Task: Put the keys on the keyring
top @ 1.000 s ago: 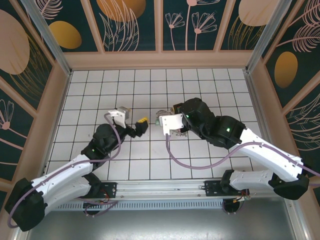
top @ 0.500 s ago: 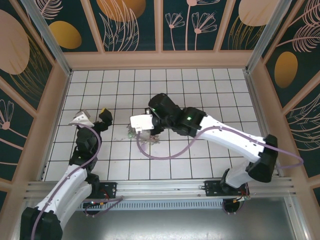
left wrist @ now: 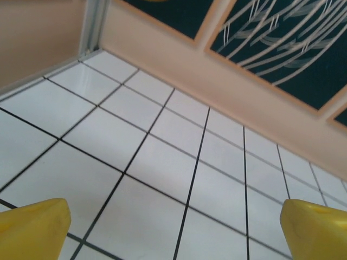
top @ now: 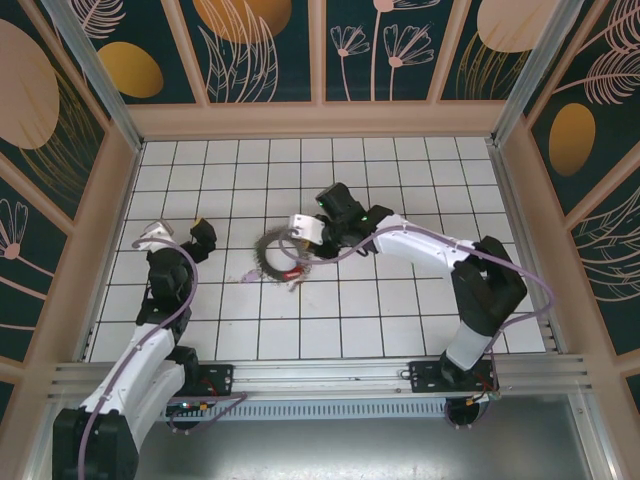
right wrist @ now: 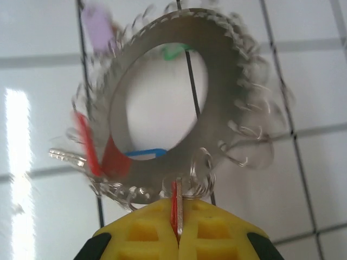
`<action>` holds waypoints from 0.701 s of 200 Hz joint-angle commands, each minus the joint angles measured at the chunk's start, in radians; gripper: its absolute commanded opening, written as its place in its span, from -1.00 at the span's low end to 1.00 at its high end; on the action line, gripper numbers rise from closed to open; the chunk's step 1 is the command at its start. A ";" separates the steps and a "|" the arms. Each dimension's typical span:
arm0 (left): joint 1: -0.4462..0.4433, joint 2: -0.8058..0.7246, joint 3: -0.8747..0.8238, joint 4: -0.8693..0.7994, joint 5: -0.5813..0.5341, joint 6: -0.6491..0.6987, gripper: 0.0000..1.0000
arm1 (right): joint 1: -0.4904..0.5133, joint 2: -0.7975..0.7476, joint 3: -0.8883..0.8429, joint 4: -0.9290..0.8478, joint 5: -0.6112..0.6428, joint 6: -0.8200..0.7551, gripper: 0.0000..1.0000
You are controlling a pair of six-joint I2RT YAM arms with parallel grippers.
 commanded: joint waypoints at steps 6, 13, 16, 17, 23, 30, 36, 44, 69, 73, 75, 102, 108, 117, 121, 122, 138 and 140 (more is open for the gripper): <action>0.006 0.039 0.042 0.050 0.118 0.034 0.98 | -0.040 0.045 -0.033 -0.077 0.109 -0.172 -1.00; 0.006 0.045 0.045 0.053 0.119 0.026 0.98 | -0.051 0.056 -0.045 -0.118 0.169 -0.226 -1.00; 0.007 0.046 0.046 0.053 0.115 0.023 0.98 | -0.053 0.059 -0.057 -0.124 0.200 -0.242 -1.00; 0.006 0.047 0.047 0.053 0.115 0.022 0.98 | -0.055 0.059 -0.061 -0.124 0.210 -0.248 -1.00; 0.006 0.051 0.049 0.055 0.112 0.019 0.98 | -0.068 0.058 -0.090 -0.111 0.249 -0.269 -1.00; 0.006 0.055 0.051 0.057 0.114 0.016 0.98 | -0.088 0.055 -0.113 -0.090 0.290 -0.278 -1.00; 0.006 0.059 0.051 0.062 0.117 0.016 0.98 | -0.109 0.059 -0.119 -0.087 0.288 -0.274 -1.00; 0.006 0.067 0.053 0.064 0.122 0.017 0.98 | -0.137 0.068 -0.116 -0.090 0.273 -0.265 -1.00; 0.006 0.092 0.064 0.061 0.145 0.027 0.98 | -0.201 0.114 -0.086 -0.129 0.274 -0.243 -1.00; 0.006 0.096 0.065 0.059 0.145 0.031 0.98 | -0.215 0.124 -0.079 -0.143 0.266 -0.232 -1.00; 0.007 0.098 0.067 0.058 0.145 0.032 0.98 | -0.217 0.131 -0.075 -0.152 0.262 -0.226 -1.00; 0.006 0.106 0.068 0.050 0.122 0.065 0.98 | -0.288 0.203 -0.071 -0.170 0.260 -0.186 -0.87; 0.006 0.105 0.070 0.042 0.114 0.082 0.98 | -0.291 0.214 -0.075 -0.157 0.276 -0.170 -0.79; 0.006 0.108 0.083 0.013 0.085 0.102 0.98 | -0.298 0.231 -0.072 -0.155 0.285 -0.149 -0.67; 0.006 0.110 0.091 -0.007 0.069 0.112 0.98 | -0.300 0.234 -0.071 -0.155 0.283 -0.141 -0.60; 0.006 0.110 0.094 -0.012 0.062 0.114 0.98 | -0.301 0.235 -0.071 -0.154 0.283 -0.138 -0.59; 0.006 0.128 0.145 -0.089 -0.023 0.138 0.98 | -0.302 0.229 -0.083 -0.126 0.327 -0.095 -0.36; 0.006 0.131 0.151 -0.099 -0.031 0.143 0.98 | -0.302 0.226 -0.085 -0.120 0.332 -0.091 -0.35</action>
